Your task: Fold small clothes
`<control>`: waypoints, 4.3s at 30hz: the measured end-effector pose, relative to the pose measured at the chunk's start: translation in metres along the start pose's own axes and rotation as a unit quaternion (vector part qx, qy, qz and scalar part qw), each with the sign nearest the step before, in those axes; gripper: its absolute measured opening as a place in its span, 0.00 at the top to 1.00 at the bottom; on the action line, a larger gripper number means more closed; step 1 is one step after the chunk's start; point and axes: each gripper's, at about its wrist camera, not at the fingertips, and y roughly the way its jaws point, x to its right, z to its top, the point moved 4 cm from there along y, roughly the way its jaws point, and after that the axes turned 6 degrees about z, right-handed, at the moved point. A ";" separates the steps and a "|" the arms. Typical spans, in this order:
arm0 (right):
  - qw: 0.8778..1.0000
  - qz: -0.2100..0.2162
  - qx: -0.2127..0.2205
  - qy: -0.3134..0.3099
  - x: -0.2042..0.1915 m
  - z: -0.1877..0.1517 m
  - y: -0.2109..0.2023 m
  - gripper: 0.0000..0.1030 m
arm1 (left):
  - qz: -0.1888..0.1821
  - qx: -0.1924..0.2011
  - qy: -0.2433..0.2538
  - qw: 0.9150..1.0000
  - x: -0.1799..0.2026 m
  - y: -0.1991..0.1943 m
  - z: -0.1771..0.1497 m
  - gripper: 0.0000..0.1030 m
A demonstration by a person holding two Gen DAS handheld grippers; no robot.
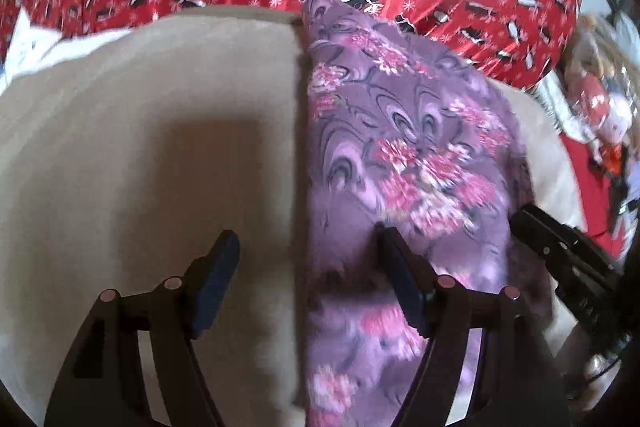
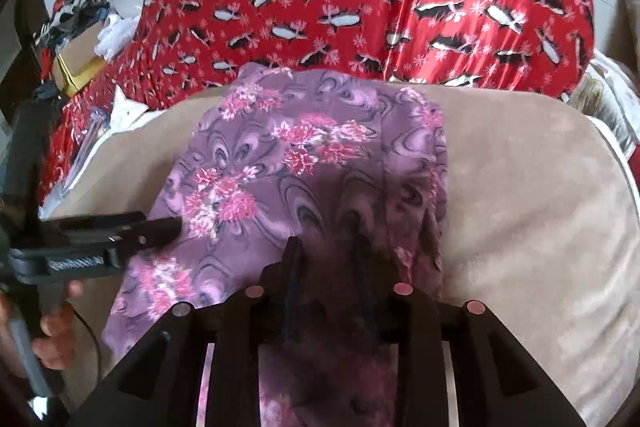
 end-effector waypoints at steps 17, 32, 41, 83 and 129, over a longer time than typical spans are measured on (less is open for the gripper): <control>0.996 0.043 0.042 0.067 0.020 -0.030 -0.065 0.71 | -0.026 0.002 0.001 1.000 -0.001 -0.026 -0.030 0.29; 0.986 0.041 0.053 0.154 0.061 0.021 -0.040 0.62 | -0.082 -0.028 -0.053 0.995 -0.014 -0.005 0.018 0.29; 0.998 -0.011 0.026 0.064 0.037 0.048 0.019 0.68 | -0.039 -0.035 -0.054 0.997 -0.012 0.033 0.046 0.21; 0.972 0.154 -0.008 0.177 0.062 0.016 0.021 0.62 | -0.161 -0.090 -0.091 0.979 0.003 0.023 0.026 0.62; 0.997 0.015 0.009 0.069 -0.120 -0.097 -0.083 0.60 | -0.076 0.007 -0.078 0.994 -0.122 -0.128 -0.101 0.62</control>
